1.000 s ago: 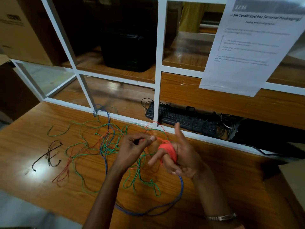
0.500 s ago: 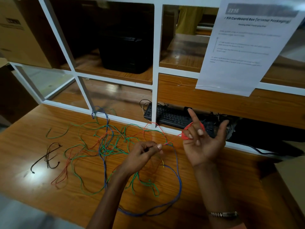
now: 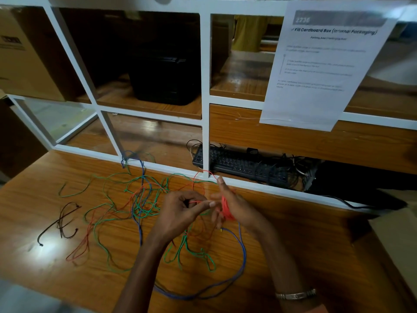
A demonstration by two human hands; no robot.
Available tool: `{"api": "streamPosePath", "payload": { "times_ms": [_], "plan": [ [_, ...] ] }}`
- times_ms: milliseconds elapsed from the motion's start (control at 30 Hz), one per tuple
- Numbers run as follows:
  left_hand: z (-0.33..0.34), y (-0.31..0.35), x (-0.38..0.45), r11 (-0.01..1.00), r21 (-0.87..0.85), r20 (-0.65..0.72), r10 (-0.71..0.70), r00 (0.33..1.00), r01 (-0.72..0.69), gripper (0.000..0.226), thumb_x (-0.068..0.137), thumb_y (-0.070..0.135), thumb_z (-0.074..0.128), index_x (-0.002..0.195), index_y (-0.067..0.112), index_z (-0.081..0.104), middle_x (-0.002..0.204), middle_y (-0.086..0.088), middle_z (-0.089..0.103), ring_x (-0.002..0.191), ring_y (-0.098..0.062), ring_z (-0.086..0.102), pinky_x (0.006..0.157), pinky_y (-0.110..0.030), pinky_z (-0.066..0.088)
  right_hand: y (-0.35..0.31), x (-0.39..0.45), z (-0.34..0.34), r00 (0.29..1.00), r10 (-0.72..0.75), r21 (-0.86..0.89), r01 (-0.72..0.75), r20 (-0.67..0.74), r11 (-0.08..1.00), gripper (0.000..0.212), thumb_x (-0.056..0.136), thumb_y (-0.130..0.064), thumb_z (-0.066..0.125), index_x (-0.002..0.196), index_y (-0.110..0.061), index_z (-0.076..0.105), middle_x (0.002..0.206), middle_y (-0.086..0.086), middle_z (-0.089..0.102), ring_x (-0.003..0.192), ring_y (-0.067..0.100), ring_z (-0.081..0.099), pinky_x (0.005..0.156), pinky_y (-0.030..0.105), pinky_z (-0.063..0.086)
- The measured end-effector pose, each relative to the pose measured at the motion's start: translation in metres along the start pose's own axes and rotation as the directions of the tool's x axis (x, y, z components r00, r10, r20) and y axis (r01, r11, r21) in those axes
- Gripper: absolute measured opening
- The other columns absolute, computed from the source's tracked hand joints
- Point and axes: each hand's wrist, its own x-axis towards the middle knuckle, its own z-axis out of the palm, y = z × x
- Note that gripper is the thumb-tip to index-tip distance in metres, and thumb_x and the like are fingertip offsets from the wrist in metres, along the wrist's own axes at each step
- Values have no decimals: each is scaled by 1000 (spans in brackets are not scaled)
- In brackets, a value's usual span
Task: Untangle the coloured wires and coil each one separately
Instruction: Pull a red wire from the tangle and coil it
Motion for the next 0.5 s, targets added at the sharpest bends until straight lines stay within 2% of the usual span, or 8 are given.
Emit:
{"api": "streamPosePath", "payload": {
  "times_ms": [33,100,200,233,300,367,433,500],
  "plan": [
    [-2,-1,0,1000,-7,-21,-9,1000,9,14,80,38,90,77,27,82,65,-10,65,59,-30,55,54,-38,41,1,-1,0,997,19,-23,-18,78,1000,87,93,-83,21,93,-11,70,76,24,70,57,25,60,73,37,53],
    [-4,-5,-2,1000,-25,-35,-13,999,12,17,74,36,94,75,24,82,64,-5,66,56,-23,51,53,-31,38,6,-1,2,983,61,-109,-42,175,993,106,88,-89,14,81,0,71,66,20,64,46,20,50,68,37,50],
    [-1,-4,-4,998,-54,-38,6,999,-8,20,69,39,95,75,25,83,60,0,59,57,-11,44,54,-30,34,8,3,-2,934,69,-110,-32,352,993,118,89,-89,11,94,10,75,49,15,52,32,14,31,43,26,33],
    [-2,-5,-6,997,-77,-35,5,999,-8,20,69,39,94,76,24,84,62,-4,61,59,-13,45,55,-34,36,9,4,-4,894,61,-62,-37,445,997,119,90,-88,11,96,14,73,45,13,49,28,13,27,36,24,22],
    [-4,-7,-8,984,-175,-25,-21,999,17,15,72,30,92,78,19,85,71,-16,69,67,-20,54,63,-39,43,10,4,-12,771,-10,98,-69,636,993,119,94,-84,14,96,22,67,40,9,49,24,12,24,34,31,7],
    [-4,-9,-10,959,-274,5,-70,998,69,3,80,14,87,80,13,84,74,-13,73,72,-17,60,67,-32,47,10,4,-16,655,-148,276,-97,741,956,111,97,-80,17,98,19,67,39,7,50,23,15,20,34,36,7],
    [1,-8,-11,942,-315,29,-114,993,117,7,89,2,76,85,3,82,64,7,69,63,0,57,63,-16,44,9,3,-16,606,-285,416,-85,743,905,106,98,-78,19,99,17,67,37,9,44,23,18,17,35,37,8],
    [6,-6,-11,931,-334,43,-141,989,147,13,96,0,67,97,-7,78,56,16,61,52,9,51,55,-9,40,9,2,-13,597,-420,572,-81,684,816,104,98,-76,25,94,17,69,32,11,32,24,21,18,35,33,12]
  ]
}}
